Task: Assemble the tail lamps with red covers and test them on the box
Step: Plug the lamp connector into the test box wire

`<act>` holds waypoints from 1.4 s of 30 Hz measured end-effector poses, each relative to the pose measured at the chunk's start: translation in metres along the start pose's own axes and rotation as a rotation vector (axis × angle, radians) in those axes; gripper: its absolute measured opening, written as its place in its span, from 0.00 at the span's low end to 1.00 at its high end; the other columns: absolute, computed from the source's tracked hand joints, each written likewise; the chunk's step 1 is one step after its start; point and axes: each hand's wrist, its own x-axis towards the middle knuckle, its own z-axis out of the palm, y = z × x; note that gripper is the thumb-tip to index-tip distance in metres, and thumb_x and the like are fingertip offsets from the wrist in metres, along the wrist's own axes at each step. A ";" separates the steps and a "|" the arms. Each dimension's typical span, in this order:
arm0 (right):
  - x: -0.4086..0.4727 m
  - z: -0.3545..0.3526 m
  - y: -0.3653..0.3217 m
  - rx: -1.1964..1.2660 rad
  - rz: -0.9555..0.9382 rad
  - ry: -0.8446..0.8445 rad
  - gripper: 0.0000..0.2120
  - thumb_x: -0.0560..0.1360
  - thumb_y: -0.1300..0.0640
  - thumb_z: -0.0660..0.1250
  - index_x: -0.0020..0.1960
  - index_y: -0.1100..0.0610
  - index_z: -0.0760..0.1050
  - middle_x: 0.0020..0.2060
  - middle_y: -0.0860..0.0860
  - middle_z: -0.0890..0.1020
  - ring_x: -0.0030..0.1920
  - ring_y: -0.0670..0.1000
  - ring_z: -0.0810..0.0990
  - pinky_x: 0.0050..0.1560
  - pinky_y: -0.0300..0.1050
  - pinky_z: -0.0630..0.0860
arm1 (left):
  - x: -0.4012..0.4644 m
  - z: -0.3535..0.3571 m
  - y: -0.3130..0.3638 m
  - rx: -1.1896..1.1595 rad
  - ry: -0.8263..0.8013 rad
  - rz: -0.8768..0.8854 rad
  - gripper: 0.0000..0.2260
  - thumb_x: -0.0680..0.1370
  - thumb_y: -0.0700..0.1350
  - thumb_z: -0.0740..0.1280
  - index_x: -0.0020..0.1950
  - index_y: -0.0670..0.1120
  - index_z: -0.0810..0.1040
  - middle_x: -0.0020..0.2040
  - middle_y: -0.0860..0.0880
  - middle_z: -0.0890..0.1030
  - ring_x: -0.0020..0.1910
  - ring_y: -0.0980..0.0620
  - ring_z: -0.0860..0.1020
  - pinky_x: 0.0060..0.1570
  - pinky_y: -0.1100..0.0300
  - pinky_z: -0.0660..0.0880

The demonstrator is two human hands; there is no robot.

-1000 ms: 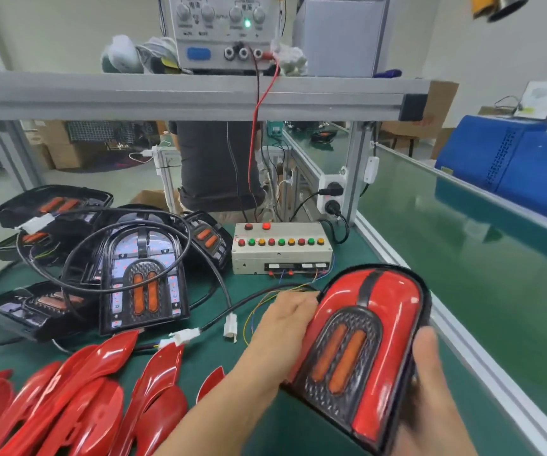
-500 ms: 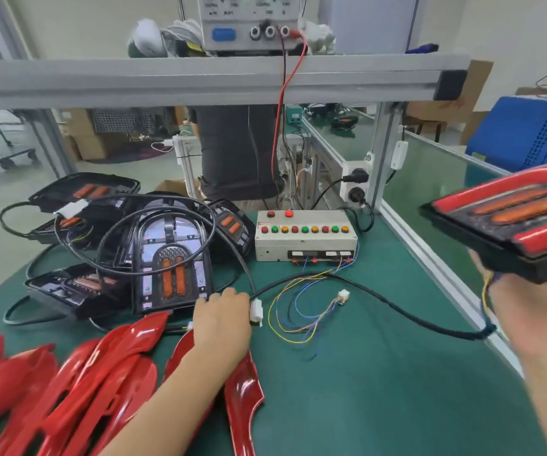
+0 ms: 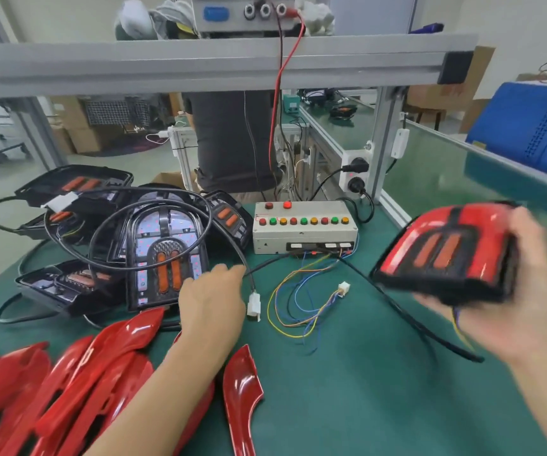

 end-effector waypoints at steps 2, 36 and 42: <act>-0.007 -0.002 0.001 -0.083 0.192 -0.188 0.18 0.62 0.36 0.67 0.37 0.49 0.86 0.43 0.53 0.87 0.38 0.52 0.86 0.40 0.57 0.82 | 0.003 -0.013 0.000 -0.164 0.091 -0.041 0.14 0.78 0.41 0.61 0.60 0.54 0.75 0.49 0.50 0.80 0.47 0.43 0.79 0.40 0.58 0.68; 0.020 0.018 0.024 -1.243 -0.782 -0.532 0.14 0.80 0.57 0.63 0.64 0.52 0.78 0.46 0.49 0.83 0.47 0.46 0.78 0.52 0.41 0.73 | 0.027 -0.016 0.077 -1.353 -0.411 -0.172 0.09 0.77 0.46 0.65 0.51 0.44 0.81 0.49 0.45 0.83 0.46 0.50 0.79 0.47 0.57 0.75; 0.036 0.015 0.026 -1.258 -0.451 -0.547 0.10 0.80 0.54 0.62 0.54 0.39 0.74 0.35 0.44 0.77 0.37 0.43 0.73 0.44 0.40 0.70 | 0.033 0.036 0.109 -0.466 -0.428 0.190 0.11 0.74 0.39 0.64 0.56 0.44 0.77 0.54 0.45 0.78 0.56 0.43 0.76 0.51 0.54 0.73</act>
